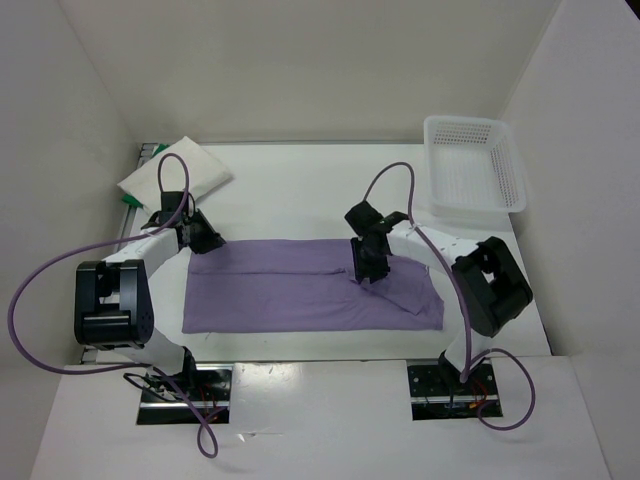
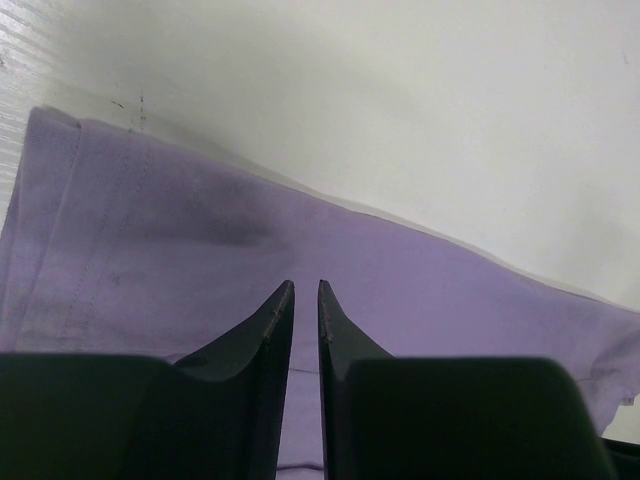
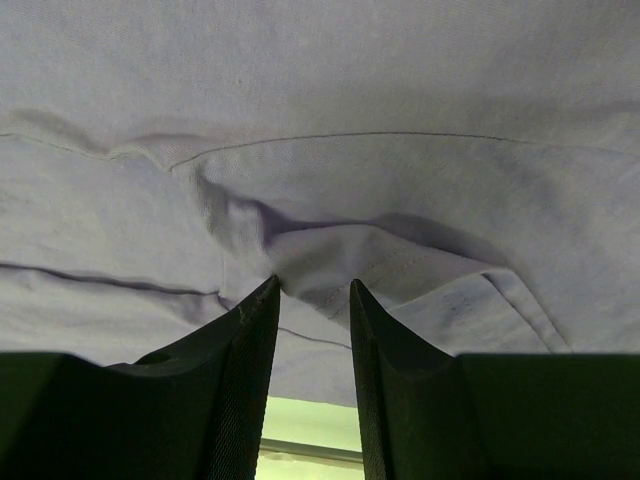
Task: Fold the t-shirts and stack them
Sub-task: Fold the other side of the tshirt into a rectangle
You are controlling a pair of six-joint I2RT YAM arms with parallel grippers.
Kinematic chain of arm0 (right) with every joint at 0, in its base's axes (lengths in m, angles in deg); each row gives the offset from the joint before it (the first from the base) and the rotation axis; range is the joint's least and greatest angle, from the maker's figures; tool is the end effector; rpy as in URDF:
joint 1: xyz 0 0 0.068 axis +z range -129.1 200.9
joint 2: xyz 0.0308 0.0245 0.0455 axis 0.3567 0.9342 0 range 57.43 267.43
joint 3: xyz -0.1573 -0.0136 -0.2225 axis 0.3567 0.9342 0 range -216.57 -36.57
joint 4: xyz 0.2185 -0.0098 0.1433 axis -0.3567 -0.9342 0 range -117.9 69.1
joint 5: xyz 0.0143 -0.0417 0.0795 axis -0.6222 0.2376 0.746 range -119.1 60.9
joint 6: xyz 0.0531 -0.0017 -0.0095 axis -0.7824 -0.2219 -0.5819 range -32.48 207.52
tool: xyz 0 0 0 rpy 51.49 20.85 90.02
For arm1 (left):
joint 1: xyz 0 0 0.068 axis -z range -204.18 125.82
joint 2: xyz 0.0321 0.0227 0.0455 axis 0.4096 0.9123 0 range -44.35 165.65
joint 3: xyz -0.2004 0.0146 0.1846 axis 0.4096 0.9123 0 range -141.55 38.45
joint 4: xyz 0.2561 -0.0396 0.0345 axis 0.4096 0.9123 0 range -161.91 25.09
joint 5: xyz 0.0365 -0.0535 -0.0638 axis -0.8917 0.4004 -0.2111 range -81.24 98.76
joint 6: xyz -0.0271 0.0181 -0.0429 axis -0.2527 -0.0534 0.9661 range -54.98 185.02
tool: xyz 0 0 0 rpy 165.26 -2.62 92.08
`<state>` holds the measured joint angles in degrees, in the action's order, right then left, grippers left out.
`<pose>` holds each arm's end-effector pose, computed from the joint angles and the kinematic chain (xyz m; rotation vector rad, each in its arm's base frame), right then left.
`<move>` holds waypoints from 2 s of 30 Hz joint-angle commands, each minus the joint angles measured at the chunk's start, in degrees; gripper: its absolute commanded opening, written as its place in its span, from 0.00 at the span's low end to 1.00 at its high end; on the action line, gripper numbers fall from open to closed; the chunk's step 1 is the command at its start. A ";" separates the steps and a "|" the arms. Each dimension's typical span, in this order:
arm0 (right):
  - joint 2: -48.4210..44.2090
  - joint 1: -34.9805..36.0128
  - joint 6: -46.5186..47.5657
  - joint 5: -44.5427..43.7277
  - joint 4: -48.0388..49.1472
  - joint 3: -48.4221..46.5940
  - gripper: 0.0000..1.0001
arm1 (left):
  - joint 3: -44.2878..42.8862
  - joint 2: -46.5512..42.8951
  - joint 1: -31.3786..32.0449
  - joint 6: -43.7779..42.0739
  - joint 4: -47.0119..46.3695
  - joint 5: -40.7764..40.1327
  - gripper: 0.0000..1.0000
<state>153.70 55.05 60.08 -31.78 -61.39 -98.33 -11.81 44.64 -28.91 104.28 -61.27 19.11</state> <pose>0.2600 0.1744 0.1806 -0.1603 2.8854 0.1367 0.3145 0.0196 0.1883 -0.8494 2.3241 -0.4857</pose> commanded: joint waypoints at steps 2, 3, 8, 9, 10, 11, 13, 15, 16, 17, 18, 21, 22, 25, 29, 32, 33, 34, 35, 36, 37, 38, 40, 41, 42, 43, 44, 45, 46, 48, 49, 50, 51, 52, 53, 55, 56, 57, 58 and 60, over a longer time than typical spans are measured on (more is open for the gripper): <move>-0.38 0.57 1.42 -1.72 -0.73 0.41 0.40 | 0.34 -0.84 -0.28 0.11 -1.84 0.64 0.22; 0.92 0.57 1.43 -1.11 -1.60 -0.11 0.40 | 0.34 -0.84 -0.28 0.11 -1.84 0.64 0.22; 0.94 2.67 1.95 -1.10 -2.14 -0.12 0.40 | -0.19 -0.84 -0.28 0.11 -1.23 0.64 0.22; 0.94 2.67 1.95 -1.10 -2.14 -0.73 0.40 | -0.19 -0.84 -0.28 0.11 -1.23 0.64 0.22; 0.94 2.67 1.95 -1.10 -2.75 -0.73 0.40 | -0.19 -0.84 -0.28 0.11 -1.23 0.64 0.22; 0.94 2.67 1.95 -1.10 -2.75 -0.73 0.41 | -0.19 -0.84 -0.28 0.11 -1.23 0.64 0.22; 0.94 2.67 1.95 -1.10 -3.45 -1.26 0.43 | -0.19 -0.84 -0.28 0.11 -1.23 0.64 0.22; 0.94 2.67 1.95 -1.10 -3.46 -1.26 0.44 | -0.19 -0.84 -0.28 0.11 -1.23 0.64 0.22; 0.94 2.67 1.95 -1.10 -3.46 -1.26 0.44 | -0.19 -0.84 -0.28 0.11 -1.23 0.64 0.22; 0.94 2.67 1.95 -1.10 -3.46 -1.26 0.44 | -0.19 -0.84 -0.28 0.11 -1.23 0.64 0.22; 1.90 2.67 1.95 -2.23 -3.46 -1.26 0.44 | -0.19 -0.84 -0.28 0.11 -1.23 0.64 0.22; 2.96 2.67 1.43 -4.87 -3.46 -1.26 0.38 | -0.19 -0.84 -0.28 0.11 -1.23 0.64 0.22; 2.96 2.67 1.43 -5.93 -3.46 -1.78 0.34 | -0.19 -0.84 -0.28 -0.41 -1.23 0.64 0.22; 3.49 2.67 1.43 -6.55 -3.98 -1.79 0.19 | -0.19 -0.84 -0.28 -0.42 -0.71 0.64 0.22; 2.00 2.67 1.43 -5.41 -5.30 -3.01 0.07 | -0.19 -0.84 -0.28 -0.42 -0.70 0.64 0.22; -0.20 2.67 1.43 -2.43 -8.46 -4.50 0.05 | -0.72 -0.84 -0.28 -0.42 -0.70 0.64 0.22; -0.20 2.67 1.43 -1.46 -9.68 -5.03 0.05 | -0.72 -0.84 -0.28 -0.42 -0.70 0.64 0.22; -1.16 2.67 1.43 1.16 -9.70 -5.04 0.05 | -0.72 -0.84 -0.28 -0.42 -0.70 0.64 0.22; -1.69 2.67 1.43 2.49 -10.30 -5.04 0.05 | -0.72 -0.84 -0.28 -0.42 -0.70 0.64 0.22; -1.70 2.67 1.43 3.63 -11.09 -5.04 0.05 | -0.72 -0.84 -0.28 -0.42 -0.70 0.64 0.22; -1.70 2.67 1.95 5.82 -11.10 -5.04 0.05 | -0.72 -0.84 -0.28 -0.42 -0.70 0.64 0.22; -1.70 2.67 1.95 6.89 -11.10 -4.34 0.05 | -0.72 -0.84 -0.28 -0.42 -0.70 0.64 0.22; -1.70 2.67 1.95 8.47 -11.10 -2.86 0.05 | -0.72 -0.84 -0.28 -0.42 -0.70 1.16 0.22; -1.70 2.67 1.95 10.31 -11.10 -2.84 0.05 | -0.72 -0.84 -0.28 -0.42 -0.70 1.16 0.22; -1.70 2.67 1.95 11.02 -11.10 -2.15 0.05 | -0.72 -0.84 -0.28 -0.42 -0.70 1.16 0.22; -1.70 2.67 1.95 11.72 -11.10 -1.62 0.05 | -0.72 -0.84 -0.28 -0.42 -0.70 1.16 0.22; -2.39 2.67 1.95 13.47 -11.10 -1.61 0.05 | -1.24 -0.84 -0.28 -0.42 -0.70 1.16 0.22; -2.40 2.67 1.95 14.27 -11.10 -1.61 0.05 | -1.24 -0.84 -0.28 -0.42 -0.70 1.16 0.22; -2.40 3.20 1.95 15.15 -11.10 -1.61 0.05 | -1.24 -0.84 -0.28 -0.42 -0.70 1.16 0.22; -3.02 3.20 1.95 17.26 -11.10 -1.61 0.07 | -1.77 -0.31 -0.28 -0.42 -0.70 1.16 0.22; -3.54 3.72 1.95 17.27 -11.10 -1.61 0.07 | -2.29 -0.31 -0.28 -0.42 -0.70 1.69 0.22; -3.54 3.73 1.43 18.66 -11.10 -1.61 0.07 | -2.30 -0.31 -0.28 -0.42 -0.70 1.69 0.22; -3.54 3.73 1.43 19.54 -11.10 -1.61 0.08 | -2.30 -0.31 -0.80 0.10 -0.70 1.69 0.22; -3.54 4.25 0.90 20.77 -11.10 -1.61 0.08 | -2.30 -0.31 -0.81 0.11 -0.70 1.69 0.22; -3.54 4.87 0.90 21.91 -9.45 -0.74 0.12 | -2.30 -0.31 -0.81 0.11 -0.70 1.69 0.22; -4.07 5.48 -0.94 24.99 -8.03 0.84 0.19 | -2.30 -0.31 -0.81 0.11 -0.70 2.21 0.22; -4.07 5.49 -1.56 26.31 -6.20 1.54 0.31 | -2.82 -0.31 -1.33 0.11 -0.70 2.22 0.22; -4.59 5.49 -2.08 28.06 -5.31 2.68 0.37 | -2.83 -0.31 -1.33 0.11 -0.70 2.22 0.22; -4.60 5.49 -2.87 28.08 -4.78 2.69 0.43 | -2.83 -0.31 -1.33 0.11 -0.70 2.22 0.22; -6.09 5.49 -2.88 26.60 -4.77 2.69 0.44 | -2.83 -0.31 -1.33 0.64 -0.70 2.74 0.22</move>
<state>151.71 60.10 58.79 -7.56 -68.73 -96.08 -12.58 44.64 -29.81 104.37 -61.08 20.27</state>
